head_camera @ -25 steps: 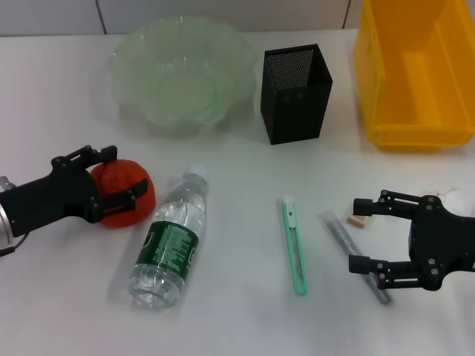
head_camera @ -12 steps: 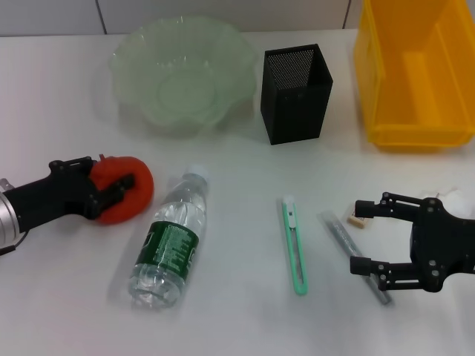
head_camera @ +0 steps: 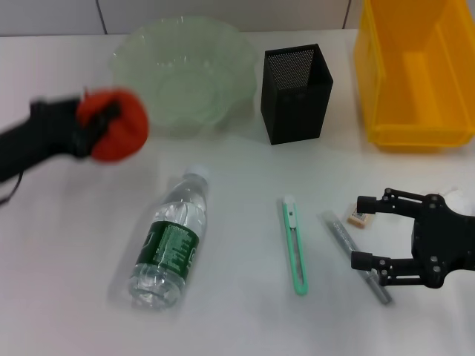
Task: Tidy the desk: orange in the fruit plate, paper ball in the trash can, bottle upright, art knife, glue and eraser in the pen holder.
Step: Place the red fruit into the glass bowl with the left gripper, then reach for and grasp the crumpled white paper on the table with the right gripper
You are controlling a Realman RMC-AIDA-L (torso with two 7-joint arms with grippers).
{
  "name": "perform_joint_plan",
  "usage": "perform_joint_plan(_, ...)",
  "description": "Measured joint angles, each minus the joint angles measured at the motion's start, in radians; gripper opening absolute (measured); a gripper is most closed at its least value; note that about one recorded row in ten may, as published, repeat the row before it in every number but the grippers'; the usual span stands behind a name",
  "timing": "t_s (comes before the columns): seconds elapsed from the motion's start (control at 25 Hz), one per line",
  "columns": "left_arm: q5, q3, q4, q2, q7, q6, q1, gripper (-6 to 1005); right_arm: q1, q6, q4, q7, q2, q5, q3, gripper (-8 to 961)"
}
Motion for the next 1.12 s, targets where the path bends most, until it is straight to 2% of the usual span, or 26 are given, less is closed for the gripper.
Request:
perform_joint_plan(0.04,0.0,0.0,0.0,0.0,0.0,0.0,0.0,213,0.0,0.0,0.0,0.0,0.0,0.0,0.0,827)
perform_joint_plan(0.16,-0.036,0.001,-0.009,0.0,0.0,-0.016,-0.077,163,-0.001,-0.005,0.0,0.001,0.0,0.0,0.0,826)
perform_joint_plan(0.2,-0.041,0.001,-0.037,-0.003,0.02,-0.078,-0.146,154,-0.002,-0.007,0.0,0.003,0.0,0.001,0.0,826)
perform_joint_plan(0.28,-0.052,-0.001,-0.098,-0.003,0.074,-0.17,-0.213,135,-0.005,-0.008,0.0,0.003,0.0,0.002,0.001,826)
perform_joint_plan(0.36,-0.06,-0.003,-0.128,-0.004,0.1,-0.215,-0.238,128,-0.006,-0.009,0.0,0.004,0.0,0.002,0.001,825)
perform_joint_plan(0.4,-0.087,-0.007,-0.204,-0.004,0.171,-0.345,-0.302,130,-0.008,-0.009,0.001,0.004,0.0,0.002,0.001,825)
perform_joint_plan(0.44,-0.087,-0.007,-0.204,-0.004,0.171,-0.345,-0.302,132,-0.008,-0.009,0.001,0.004,0.0,0.002,0.001,825)
perform_joint_plan(0.56,-0.138,-0.004,-0.275,-0.007,0.243,-0.484,-0.36,138,-0.008,-0.009,0.004,0.004,0.0,0.003,-0.001,824)
perform_joint_plan(0.64,-0.155,-0.004,-0.295,-0.008,0.265,-0.515,-0.374,142,-0.007,-0.009,0.006,0.009,0.0,0.003,-0.002,824)
perform_joint_plan(0.76,-0.161,-0.003,-0.301,-0.008,0.274,-0.521,-0.379,228,-0.006,-0.01,0.005,0.027,-0.001,0.003,-0.001,823)
perform_joint_plan(0.88,-0.166,-0.003,-0.303,-0.008,0.284,-0.476,-0.37,314,-0.008,-0.025,-0.01,0.041,-0.001,0.005,0.015,823)
perform_joint_plan(0.92,-0.166,-0.003,-0.296,-0.006,0.282,-0.415,-0.351,343,-0.009,-0.035,-0.02,0.053,-0.002,0.006,0.026,822)
perform_joint_plan(1.04,-0.166,-0.003,-0.296,-0.006,0.282,-0.415,-0.351,447,-0.01,-0.072,-0.074,0.113,-0.004,0.007,0.051,822)
perform_joint_plan(1.08,-0.163,0.002,-0.272,0.0,0.257,-0.285,-0.289,481,-0.01,-0.096,-0.11,0.144,-0.004,0.007,0.06,822)
perform_joint_plan(1.12,-0.163,0.002,-0.272,0.0,0.257,-0.285,-0.289,515,-0.01,-0.118,-0.161,0.177,-0.003,0.007,0.073,821)
